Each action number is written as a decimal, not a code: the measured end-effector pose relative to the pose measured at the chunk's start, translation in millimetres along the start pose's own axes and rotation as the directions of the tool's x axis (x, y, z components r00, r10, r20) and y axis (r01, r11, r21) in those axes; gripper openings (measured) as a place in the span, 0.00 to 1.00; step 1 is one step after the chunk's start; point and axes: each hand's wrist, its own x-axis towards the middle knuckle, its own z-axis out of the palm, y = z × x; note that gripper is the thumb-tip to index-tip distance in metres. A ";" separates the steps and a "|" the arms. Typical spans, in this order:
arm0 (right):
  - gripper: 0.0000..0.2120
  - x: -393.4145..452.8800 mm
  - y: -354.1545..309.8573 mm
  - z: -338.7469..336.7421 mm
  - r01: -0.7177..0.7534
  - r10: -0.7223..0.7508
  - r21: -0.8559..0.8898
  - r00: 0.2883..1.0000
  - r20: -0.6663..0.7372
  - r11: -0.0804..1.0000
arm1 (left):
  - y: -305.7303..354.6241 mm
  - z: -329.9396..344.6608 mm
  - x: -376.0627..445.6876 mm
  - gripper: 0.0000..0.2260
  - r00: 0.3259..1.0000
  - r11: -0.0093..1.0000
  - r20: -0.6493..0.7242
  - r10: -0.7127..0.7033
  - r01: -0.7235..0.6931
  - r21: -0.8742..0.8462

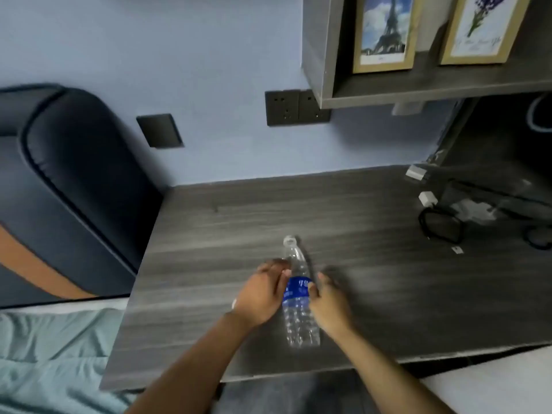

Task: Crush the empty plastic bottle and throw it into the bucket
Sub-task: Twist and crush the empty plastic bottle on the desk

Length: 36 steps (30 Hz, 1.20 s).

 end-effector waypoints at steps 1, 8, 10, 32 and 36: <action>0.21 3.3 -1.5 6.2 -0.023 0.023 -0.008 1.000 -0.016 1.000 | -2.3 3.2 11.6 0.16 1.000 0.999 0.023 0.018 -0.019 0.032; 0.23 15.8 8.1 42.5 -0.044 0.031 -0.180 0.997 -0.076 0.983 | -35.5 37.1 63.3 0.22 0.954 0.881 0.263 0.145 -0.246 0.404; 0.23 14.2 12.2 50.9 -0.011 -0.009 -0.235 0.996 -0.086 0.972 | -44.9 42.7 63.5 0.23 0.945 0.859 0.277 0.174 -0.283 0.426; 0.32 25.5 6.2 66.1 -0.064 0.013 -0.325 0.987 -0.158 0.944 | -46.0 60.8 105.6 0.25 0.834 0.742 0.489 0.257 -0.495 0.453; 0.24 30.1 7.5 70.3 -0.046 -0.009 -0.343 0.987 -0.158 0.938 | -57.0 67.3 103.6 0.25 0.822 0.748 0.502 0.269 -0.506 0.429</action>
